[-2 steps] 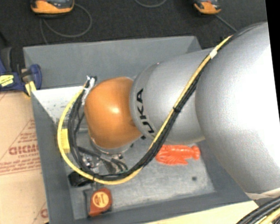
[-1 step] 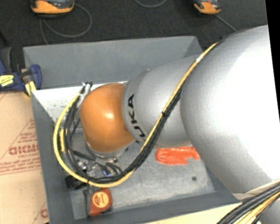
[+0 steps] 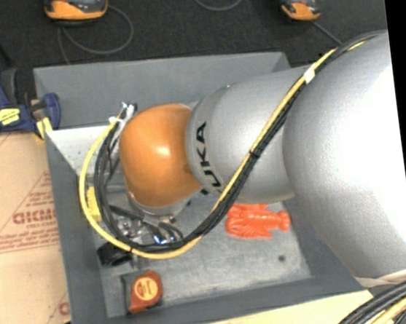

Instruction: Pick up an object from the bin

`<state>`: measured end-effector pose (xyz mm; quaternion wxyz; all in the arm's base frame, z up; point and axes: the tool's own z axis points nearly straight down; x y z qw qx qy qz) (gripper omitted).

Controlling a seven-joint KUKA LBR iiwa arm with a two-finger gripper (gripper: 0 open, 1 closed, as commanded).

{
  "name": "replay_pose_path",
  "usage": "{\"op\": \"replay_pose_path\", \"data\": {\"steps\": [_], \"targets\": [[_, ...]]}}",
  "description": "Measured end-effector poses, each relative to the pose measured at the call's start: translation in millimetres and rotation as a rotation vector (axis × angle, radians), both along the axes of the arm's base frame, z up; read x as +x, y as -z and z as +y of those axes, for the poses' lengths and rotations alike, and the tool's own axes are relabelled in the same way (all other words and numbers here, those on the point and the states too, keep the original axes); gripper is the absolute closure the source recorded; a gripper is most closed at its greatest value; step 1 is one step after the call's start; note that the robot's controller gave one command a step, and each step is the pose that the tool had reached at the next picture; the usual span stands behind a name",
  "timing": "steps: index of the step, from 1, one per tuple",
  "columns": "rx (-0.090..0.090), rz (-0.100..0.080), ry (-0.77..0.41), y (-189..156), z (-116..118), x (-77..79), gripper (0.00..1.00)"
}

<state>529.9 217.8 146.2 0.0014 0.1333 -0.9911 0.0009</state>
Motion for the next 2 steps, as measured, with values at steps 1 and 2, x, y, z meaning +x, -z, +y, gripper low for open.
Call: {"op": "replay_pose_path", "data": {"steps": [1, 2], "targets": [[0.003, -0.010, -0.001, -34, 2, 2.5, 1.00], [0.000, 0.002, -0.021, -77, -8, -1.3, 1.00]]}}
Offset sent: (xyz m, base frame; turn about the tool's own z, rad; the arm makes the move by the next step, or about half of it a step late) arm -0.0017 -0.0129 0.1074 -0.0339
